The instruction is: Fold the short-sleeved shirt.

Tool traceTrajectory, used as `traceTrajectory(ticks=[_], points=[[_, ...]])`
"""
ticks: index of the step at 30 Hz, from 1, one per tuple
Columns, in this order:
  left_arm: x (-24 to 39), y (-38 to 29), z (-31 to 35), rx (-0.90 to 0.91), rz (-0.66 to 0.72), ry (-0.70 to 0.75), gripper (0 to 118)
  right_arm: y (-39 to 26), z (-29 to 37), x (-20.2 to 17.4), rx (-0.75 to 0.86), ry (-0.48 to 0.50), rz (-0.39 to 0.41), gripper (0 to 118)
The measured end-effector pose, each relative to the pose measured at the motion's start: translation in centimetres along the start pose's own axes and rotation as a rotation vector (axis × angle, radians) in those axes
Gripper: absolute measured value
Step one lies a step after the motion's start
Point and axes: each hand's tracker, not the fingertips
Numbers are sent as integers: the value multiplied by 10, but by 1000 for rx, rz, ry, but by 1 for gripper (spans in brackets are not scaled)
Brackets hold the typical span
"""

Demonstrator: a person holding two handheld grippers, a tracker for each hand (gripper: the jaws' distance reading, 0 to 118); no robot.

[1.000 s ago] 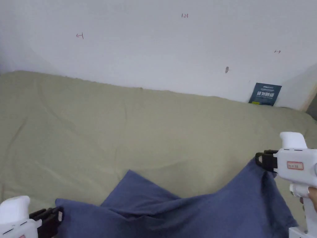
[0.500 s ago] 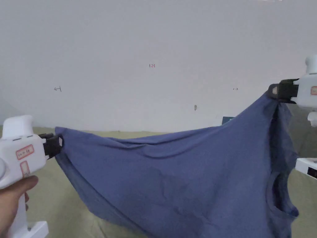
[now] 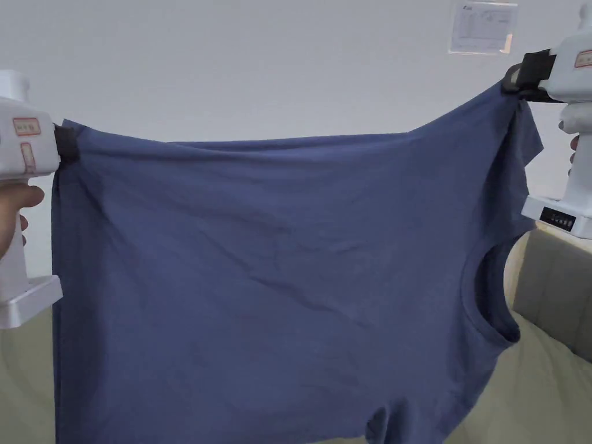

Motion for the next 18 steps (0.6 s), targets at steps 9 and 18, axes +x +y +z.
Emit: traceTrajectory(ticks=[9,18], points=[[10,11,-49,29,-36,47,0,-4,-76,-8,19,15,14,2],[0,-67,-127,-61,-16,86,0,-80,-113,7,-35,-6,-43,2]])
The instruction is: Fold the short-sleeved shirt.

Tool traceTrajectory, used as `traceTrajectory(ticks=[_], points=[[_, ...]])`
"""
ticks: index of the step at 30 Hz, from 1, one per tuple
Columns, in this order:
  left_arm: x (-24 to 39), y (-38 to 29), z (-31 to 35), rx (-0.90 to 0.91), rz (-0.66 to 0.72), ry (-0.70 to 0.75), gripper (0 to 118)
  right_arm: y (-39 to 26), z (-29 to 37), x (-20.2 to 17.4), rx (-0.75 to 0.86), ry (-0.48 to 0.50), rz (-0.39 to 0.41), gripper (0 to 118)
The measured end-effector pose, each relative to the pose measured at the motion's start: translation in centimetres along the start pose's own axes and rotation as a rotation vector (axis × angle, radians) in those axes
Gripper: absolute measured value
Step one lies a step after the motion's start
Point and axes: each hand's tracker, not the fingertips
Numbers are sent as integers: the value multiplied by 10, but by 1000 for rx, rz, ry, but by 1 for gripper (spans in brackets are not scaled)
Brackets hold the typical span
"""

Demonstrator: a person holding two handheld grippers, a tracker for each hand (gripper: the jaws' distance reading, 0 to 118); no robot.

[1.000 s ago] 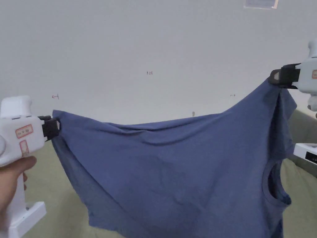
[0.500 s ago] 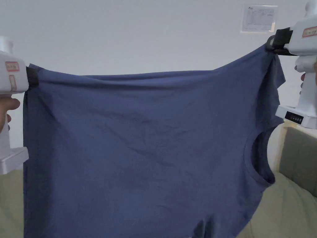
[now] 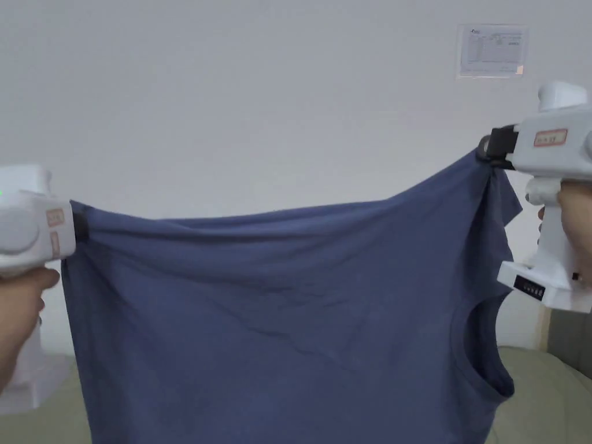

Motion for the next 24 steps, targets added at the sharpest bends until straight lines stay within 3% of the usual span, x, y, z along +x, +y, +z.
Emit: traceTrajectory(ticks=[2,6,13,19,24], points=[[0,-32,-6,5,23,-9,0,-23,-4,6,-13,5,-25,2],[-2,-73,-17,-23,25,-20,0,-46,0,13,-37,4,1,2],[-10,-94,3,-28,20,-34,0,-53,25,18,-55,8,0,2],[-22,-115,57,-59,52,-52,0,-69,95,6,-78,23,-14,2],[-30,-155,141,-126,61,-75,0,-108,171,12,-143,32,-36,2]])
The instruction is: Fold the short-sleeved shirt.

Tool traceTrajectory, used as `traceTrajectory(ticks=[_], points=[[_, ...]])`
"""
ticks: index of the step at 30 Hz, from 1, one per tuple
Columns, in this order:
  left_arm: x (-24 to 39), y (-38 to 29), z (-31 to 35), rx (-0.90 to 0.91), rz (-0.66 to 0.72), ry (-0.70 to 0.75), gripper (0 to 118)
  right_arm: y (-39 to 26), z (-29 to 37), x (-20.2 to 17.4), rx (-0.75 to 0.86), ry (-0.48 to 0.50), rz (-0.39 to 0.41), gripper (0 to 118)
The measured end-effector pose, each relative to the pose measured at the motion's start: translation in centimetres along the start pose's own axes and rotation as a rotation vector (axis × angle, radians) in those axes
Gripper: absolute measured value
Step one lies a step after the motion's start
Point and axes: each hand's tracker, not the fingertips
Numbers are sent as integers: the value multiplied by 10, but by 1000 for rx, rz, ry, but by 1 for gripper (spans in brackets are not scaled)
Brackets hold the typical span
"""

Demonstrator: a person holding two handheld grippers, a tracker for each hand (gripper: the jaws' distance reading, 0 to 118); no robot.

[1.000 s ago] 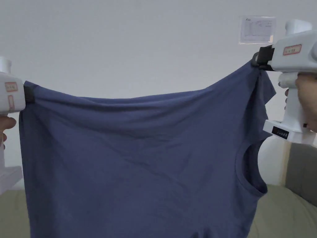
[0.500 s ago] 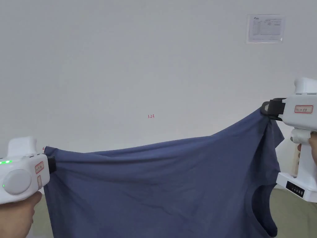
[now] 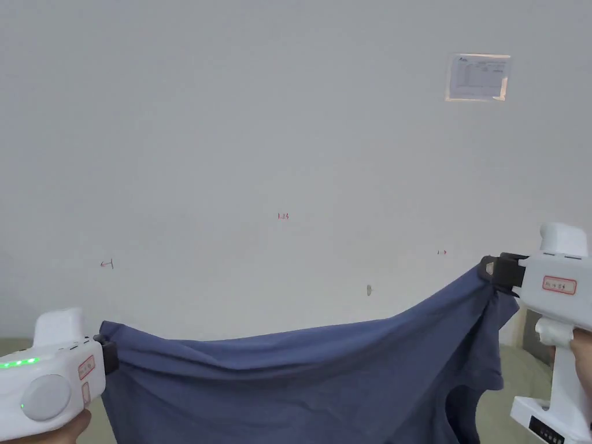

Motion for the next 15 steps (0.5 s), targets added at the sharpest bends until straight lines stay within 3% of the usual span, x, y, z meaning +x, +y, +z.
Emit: traceTrajectory(ticks=[6,9,13,15], points=[[-22,-114,98,-107,-56,-18,0,-111,102,8,-141,7,26,2],[-45,-179,125,-204,-52,-15,0,-178,141,23,-220,-11,-24,2],[-68,-262,149,-345,-49,-31,0,-271,184,25,-387,-52,-4,2],[-74,-294,152,-427,-68,-27,0,-316,198,31,-449,-90,-32,2]])
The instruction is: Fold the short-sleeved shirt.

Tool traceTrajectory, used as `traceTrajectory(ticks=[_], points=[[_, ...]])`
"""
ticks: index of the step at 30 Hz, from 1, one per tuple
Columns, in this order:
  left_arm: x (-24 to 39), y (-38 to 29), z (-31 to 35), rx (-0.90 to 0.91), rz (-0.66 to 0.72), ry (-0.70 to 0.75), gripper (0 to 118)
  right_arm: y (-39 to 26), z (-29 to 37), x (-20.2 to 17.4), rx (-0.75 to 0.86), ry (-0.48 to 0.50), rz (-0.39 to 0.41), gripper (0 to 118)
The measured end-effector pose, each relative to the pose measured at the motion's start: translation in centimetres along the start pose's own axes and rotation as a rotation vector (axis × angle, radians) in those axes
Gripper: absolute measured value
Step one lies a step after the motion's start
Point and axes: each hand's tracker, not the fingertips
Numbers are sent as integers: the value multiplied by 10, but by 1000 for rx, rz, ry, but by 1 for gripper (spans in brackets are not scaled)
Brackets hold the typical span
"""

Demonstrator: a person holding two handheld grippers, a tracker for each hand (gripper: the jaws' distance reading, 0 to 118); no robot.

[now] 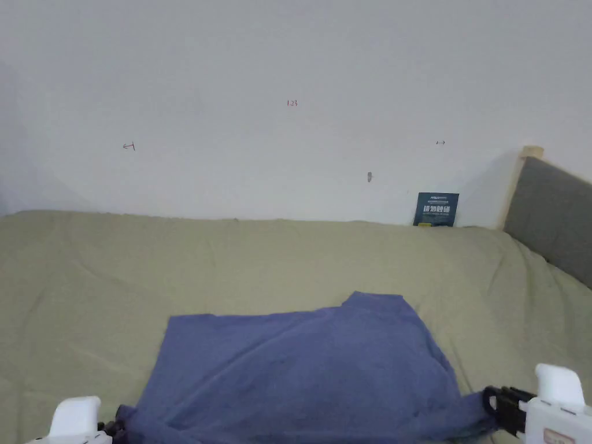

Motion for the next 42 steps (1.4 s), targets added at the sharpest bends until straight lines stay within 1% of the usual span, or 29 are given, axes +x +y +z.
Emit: traceTrajectory(ticks=[3,5,6,7,8,9,10,12,15,17,20,21,22,23,24,25,26,27,28,30,32,33,34,35,36,37,38,41,42], points=[[-6,-22,-11,-54,40,0,0,-49,-25,16,-93,-66,5,2],[-7,-22,-12,-47,50,-16,4,-64,-29,20,-91,-68,-5,3],[-8,-20,-10,-41,48,-18,17,-66,-29,21,-90,-69,-11,17],[-10,-18,-6,-20,36,-29,46,-68,-28,22,-80,-72,-22,47],[-9,-16,3,4,26,-34,87,-67,-26,24,-77,-64,-30,89],[-10,-13,9,8,25,-35,108,-65,-27,25,-85,-45,-30,116],[-10,-11,25,21,23,-25,107,-63,-21,24,-80,-30,-34,117],[-7,-8,62,176,1,-63,107,-58,4,14,29,-4,-39,117],[0,-11,109,262,-39,-46,110,-48,50,-11,78,100,-51,117],[15,-17,142,298,-57,-86,111,-49,80,-34,146,103,-11,116],[19,-33,160,279,-71,-44,111,-60,101,-58,161,107,29,113],[17,-37,164,254,-63,-47,109,-64,104,-63,160,119,29,98],[15,-42,164,199,-37,-80,101,-68,106,-70,158,115,33,72],[14,-47,162,175,-29,-85,79,-70,104,-77,136,94,51,33],[13,-50,159,156,-38,-53,29,-73,102,-81,106,71,75,0],[13,-54,152,120,-55,-14,0,-77,99,-81,114,74,77,0],[10,-54,143,94,-48,-6,0,-78,96,-82,89,120,78,0],[8,-52,138,82,-29,-89,0,-79,93,-84,74,121,73,0],[12,-45,131,40,-21,-92,0,-79,91,-87,71,111,77,0],[17,-37,117,3,-84,-52,0,-81,88,-85,61,109,87,0],[9,-34,99,-9,-77,-58,0,-79,88,-86,50,109,82,0],[6,-30,88,-17,-72,-75,9,-77,88,-86,51,111,78,0],[4,-27,78,-22,-70,-76,45,-76,88,-87,51,111,75,0],[0,-23,64,-56,-66,-72,95,-75,88,-87,48,109,73,0],[-5,-21,47,-97,-65,-58,118,-75,87,-88,46,106,72,0],[-9,-21,35,-141,-74,-52,114,-77,83,-81,43,102,71,0],[-14,-18,26,-102,-77,-43,114,-77,82,-80,36,100,71,0],[-8,-5,6,-161,-72,-41,111,-78,79,-77,25,86,80,0],[-9,-3,0,-174,-58,-53,106,-77,79,-75,23,82,80,0]])
